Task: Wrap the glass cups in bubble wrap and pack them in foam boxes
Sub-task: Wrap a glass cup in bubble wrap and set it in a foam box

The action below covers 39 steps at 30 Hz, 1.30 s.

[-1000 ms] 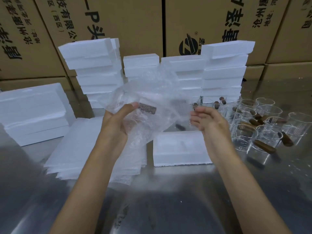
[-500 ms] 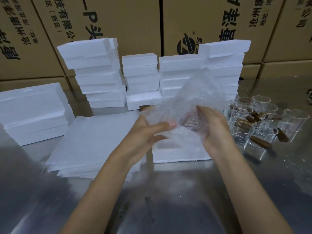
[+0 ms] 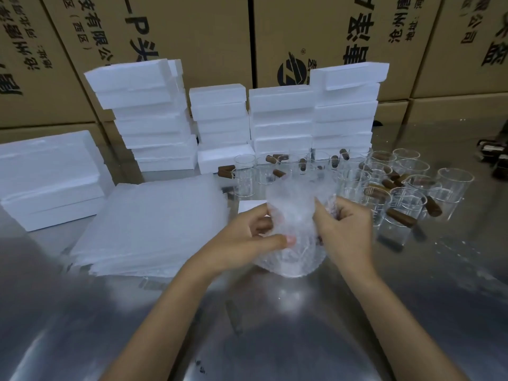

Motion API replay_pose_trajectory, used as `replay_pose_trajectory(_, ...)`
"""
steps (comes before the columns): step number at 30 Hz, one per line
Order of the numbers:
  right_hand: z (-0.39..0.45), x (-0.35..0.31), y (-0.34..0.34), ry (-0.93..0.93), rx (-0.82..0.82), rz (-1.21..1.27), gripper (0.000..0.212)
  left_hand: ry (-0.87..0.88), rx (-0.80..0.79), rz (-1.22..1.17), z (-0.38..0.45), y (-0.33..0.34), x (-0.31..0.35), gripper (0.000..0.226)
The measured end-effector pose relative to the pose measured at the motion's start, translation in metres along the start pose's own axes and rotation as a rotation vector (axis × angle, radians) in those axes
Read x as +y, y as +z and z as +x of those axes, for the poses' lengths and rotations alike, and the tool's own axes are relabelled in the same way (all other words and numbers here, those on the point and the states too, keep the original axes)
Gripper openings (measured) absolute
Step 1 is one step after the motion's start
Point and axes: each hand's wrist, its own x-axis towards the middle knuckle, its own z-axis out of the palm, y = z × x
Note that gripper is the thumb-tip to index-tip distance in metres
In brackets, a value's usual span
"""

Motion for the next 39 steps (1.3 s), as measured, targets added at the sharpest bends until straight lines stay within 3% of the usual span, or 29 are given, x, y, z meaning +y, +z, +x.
replay_pose_trajectory(5, -0.016, 0.007, -0.002, -0.051, -0.078, -0.034, 0.052, 0.056, 0.207, 0.148, -0.005, 0.015, -0.017, 0.025)
replay_pose_trajectory(8, -0.028, 0.004, -0.003, -0.057, -0.135, 0.043, 0.017, 0.051, 0.312, 0.177, -0.005, 0.026, -0.021, 0.022)
replay_pose_trajectory(11, -0.04, 0.003, -0.005, -0.176, -0.206, -0.105, 0.034, 0.043, 0.375, 0.25, -0.002, 0.033, -0.019, 0.022)
replay_pose_trajectory(14, -0.048, 0.009, -0.007, -0.367, -0.299, -0.421, 0.034, 0.09, 0.392, 0.223, -0.004, 0.033, -0.018, 0.028)
replay_pose_trajectory(17, -0.049, 0.011, -0.005, -0.344, -0.39, -0.618, 0.038, 0.208, 0.394, 0.146, -0.01, 0.03, -0.016, 0.026)
replay_pose_trajectory(19, -0.049, 0.012, -0.003, -0.324, -0.436, -0.69, 0.044, 0.298, 0.378, 0.216, -0.015, 0.027, -0.016, 0.019)
replay_pose_trajectory(22, -0.051, 0.01, -0.005, -0.327, -0.368, -0.63, 0.042, 0.415, 0.311, 0.541, -0.017, 0.024, -0.021, 0.024)
replay_pose_trajectory(25, -0.052, 0.006, -0.01, -0.358, -0.181, -0.485, 0.027, 0.399, 0.221, 0.791, -0.015, 0.022, -0.023, 0.025)
replay_pose_trajectory(27, -0.051, 0.006, -0.01, -0.378, -0.202, -0.504, 0.028, 0.376, 0.188, 0.862, -0.014, 0.025, -0.024, 0.029)
replay_pose_trajectory(29, -0.051, 0.008, -0.007, -0.366, -0.3, -0.576, 0.036, 0.384, 0.233, 0.871, -0.016, 0.026, -0.024, 0.032)
replay_pose_trajectory(33, -0.049, 0.012, -0.004, -0.346, -0.4, -0.633, 0.047, 0.447, 0.318, 0.757, -0.02, 0.025, -0.027, 0.017)
replay_pose_trajectory(36, -0.049, 0.011, -0.006, -0.331, -0.328, -0.563, 0.045, 0.331, 0.208, 0.699, -0.018, 0.027, -0.034, 0.024)
replay_pose_trajectory(39, -0.045, 0.011, -0.008, -0.28, -0.15, -0.375, 0.033, 0.3, 0.214, 0.728, -0.013, 0.028, -0.039, 0.03)
